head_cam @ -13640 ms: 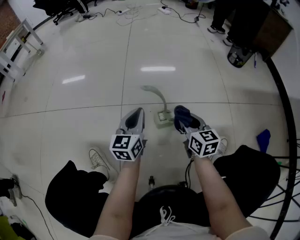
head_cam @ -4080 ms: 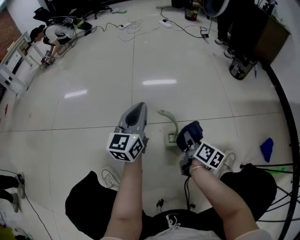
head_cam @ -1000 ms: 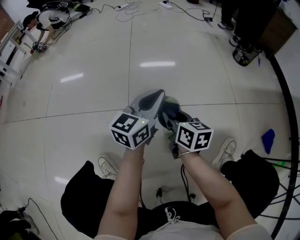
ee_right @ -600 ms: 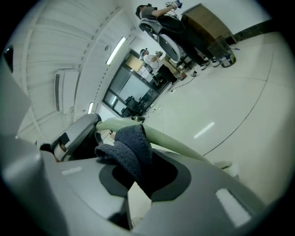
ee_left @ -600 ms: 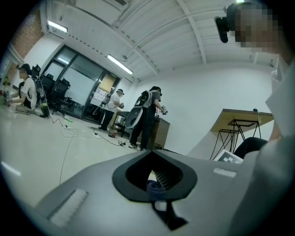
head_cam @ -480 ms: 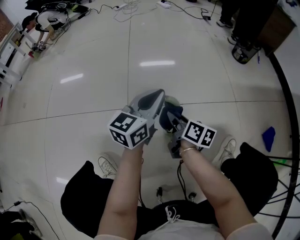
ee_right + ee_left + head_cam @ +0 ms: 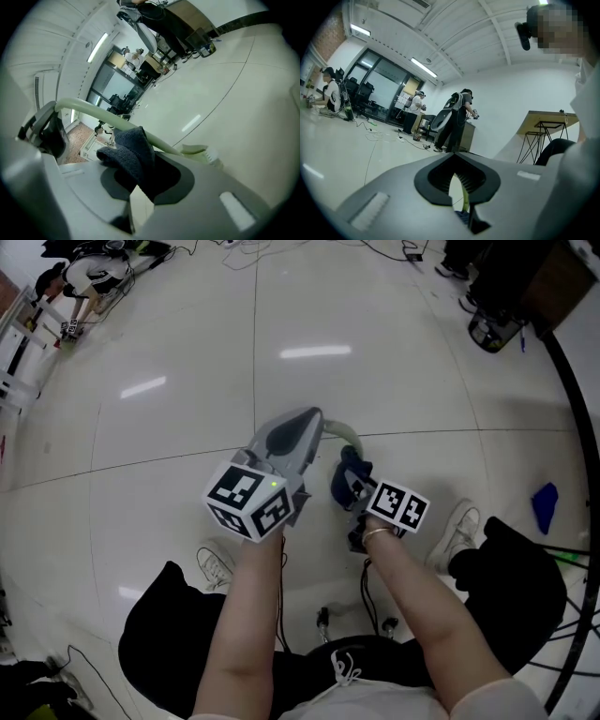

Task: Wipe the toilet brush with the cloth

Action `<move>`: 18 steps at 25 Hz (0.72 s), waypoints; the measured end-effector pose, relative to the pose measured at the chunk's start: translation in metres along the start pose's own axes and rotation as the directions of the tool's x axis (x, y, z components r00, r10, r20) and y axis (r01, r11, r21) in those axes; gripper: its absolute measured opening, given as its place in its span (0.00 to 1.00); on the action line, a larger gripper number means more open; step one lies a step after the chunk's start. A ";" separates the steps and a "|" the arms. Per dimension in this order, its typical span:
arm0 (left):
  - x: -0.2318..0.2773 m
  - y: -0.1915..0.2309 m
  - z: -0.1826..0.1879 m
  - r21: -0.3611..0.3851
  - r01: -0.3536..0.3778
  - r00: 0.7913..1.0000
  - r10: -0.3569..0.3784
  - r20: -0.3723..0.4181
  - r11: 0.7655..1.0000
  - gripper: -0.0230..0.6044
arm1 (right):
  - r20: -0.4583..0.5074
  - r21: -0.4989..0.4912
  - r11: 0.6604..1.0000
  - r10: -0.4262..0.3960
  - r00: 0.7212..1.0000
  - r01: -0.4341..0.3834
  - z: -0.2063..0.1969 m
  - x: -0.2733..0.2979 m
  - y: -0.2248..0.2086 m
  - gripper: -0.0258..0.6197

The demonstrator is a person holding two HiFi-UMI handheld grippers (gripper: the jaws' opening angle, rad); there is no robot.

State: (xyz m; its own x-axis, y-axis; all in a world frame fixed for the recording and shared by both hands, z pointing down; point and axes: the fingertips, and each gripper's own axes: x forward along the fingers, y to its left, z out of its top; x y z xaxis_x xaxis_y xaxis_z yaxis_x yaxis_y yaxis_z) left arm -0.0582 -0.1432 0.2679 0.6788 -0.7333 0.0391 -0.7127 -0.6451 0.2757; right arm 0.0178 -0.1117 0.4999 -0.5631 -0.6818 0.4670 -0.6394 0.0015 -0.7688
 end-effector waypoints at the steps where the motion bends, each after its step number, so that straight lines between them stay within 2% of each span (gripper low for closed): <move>1: 0.000 0.001 0.000 0.002 -0.004 1.000 0.004 -0.001 1.000 0.05 | -0.011 -0.003 1.000 -0.017 1.000 0.017 -0.005 0.002 -0.009 0.14; 7: 0.001 0.005 -0.001 -0.006 -0.011 1.000 0.011 0.006 1.000 0.05 | -0.053 -0.010 0.997 -0.079 0.995 0.078 -0.030 0.009 -0.047 0.14; 12: 0.004 0.008 0.000 -0.016 -0.017 1.000 0.017 0.017 1.000 0.05 | -0.071 -0.036 0.995 -0.093 0.993 0.091 -0.035 0.013 -0.053 0.14; 15: 0.003 0.008 -0.002 -0.019 -0.023 1.000 0.023 0.006 1.000 0.05 | -0.142 -0.063 0.996 -0.077 0.987 0.069 -0.047 0.004 -0.040 0.14; 18: -0.005 0.006 -0.006 -0.011 -0.045 0.999 0.045 -0.023 0.999 0.05 | -0.251 -0.208 0.978 -0.040 0.967 -0.014 -0.064 -0.022 -0.004 0.14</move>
State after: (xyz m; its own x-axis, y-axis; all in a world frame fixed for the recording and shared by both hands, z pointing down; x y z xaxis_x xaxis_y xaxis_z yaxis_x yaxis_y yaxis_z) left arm -0.0648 -0.1426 0.2752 0.6502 -0.7562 0.0731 -0.7403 -0.6091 0.2845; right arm -0.0006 -0.0503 0.5208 -0.6504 -0.4757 0.5922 -0.7268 0.1631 -0.6672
